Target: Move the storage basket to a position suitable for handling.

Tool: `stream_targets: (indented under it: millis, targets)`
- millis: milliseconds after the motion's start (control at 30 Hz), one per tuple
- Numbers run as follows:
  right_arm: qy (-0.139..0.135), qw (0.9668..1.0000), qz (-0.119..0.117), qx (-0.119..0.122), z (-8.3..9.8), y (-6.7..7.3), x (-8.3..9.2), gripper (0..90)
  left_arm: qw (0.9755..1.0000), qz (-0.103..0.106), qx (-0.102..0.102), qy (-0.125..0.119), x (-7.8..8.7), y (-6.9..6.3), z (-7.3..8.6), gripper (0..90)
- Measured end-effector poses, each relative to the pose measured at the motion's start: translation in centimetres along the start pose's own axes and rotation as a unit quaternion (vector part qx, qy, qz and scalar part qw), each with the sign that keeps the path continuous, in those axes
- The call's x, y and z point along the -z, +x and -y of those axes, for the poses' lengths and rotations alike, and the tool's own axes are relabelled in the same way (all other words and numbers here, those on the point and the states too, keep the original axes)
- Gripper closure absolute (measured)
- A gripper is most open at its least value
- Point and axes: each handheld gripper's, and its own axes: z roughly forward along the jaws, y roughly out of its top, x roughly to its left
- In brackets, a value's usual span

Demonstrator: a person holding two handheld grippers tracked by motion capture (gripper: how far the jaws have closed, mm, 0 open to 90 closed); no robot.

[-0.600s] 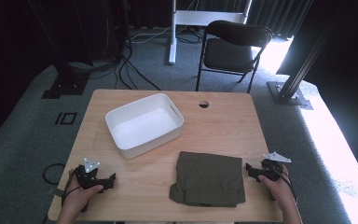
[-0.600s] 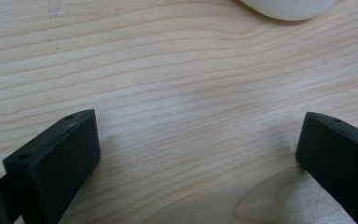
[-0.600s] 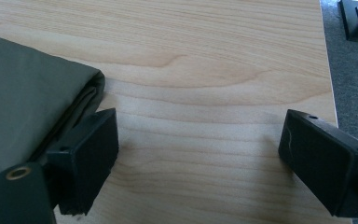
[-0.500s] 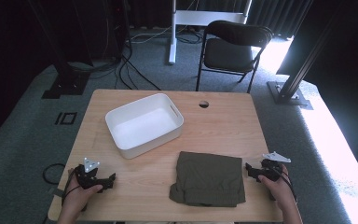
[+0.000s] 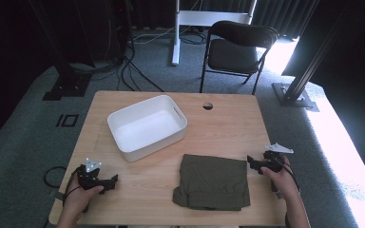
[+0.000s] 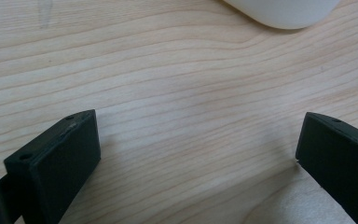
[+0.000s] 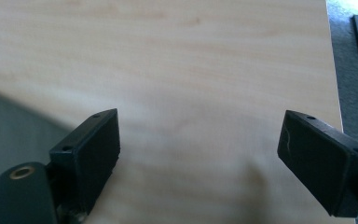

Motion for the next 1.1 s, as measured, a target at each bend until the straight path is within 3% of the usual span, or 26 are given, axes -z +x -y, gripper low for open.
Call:
stream_targets:
  millis: [267,633,833,933,1100]
  targets:
    - [-0.011,0.9996,-0.023,0.006,-2.9,0.5,-0.9,12.8,1.0000,-0.003,0.003,0.002,-0.2,-0.1,-0.6,1.0]
    - [-0.019,0.9982,-0.046,0.033,-6.8,2.3,-2.5,14.5,0.9999,-0.007,0.008,-0.010,-0.1,0.0,-1.7,1.1]
    - [-0.025,0.9963,-0.071,0.041,-8.5,3.6,-3.4,14.7,0.9996,-0.007,0.017,-0.020,0.2,0.2,-2.5,1.1]
    - [-0.027,0.9938,-0.101,0.038,-9.2,4.5,-3.9,15.9,0.9995,-0.006,0.019,-0.024,0.3,0.2,-2.8,1.1]
    - [-0.030,0.9918,-0.113,0.052,-10.1,5.6,-4.1,15.9,0.9992,-0.009,0.020,-0.033,0.6,0.1,-3.5,1.1]
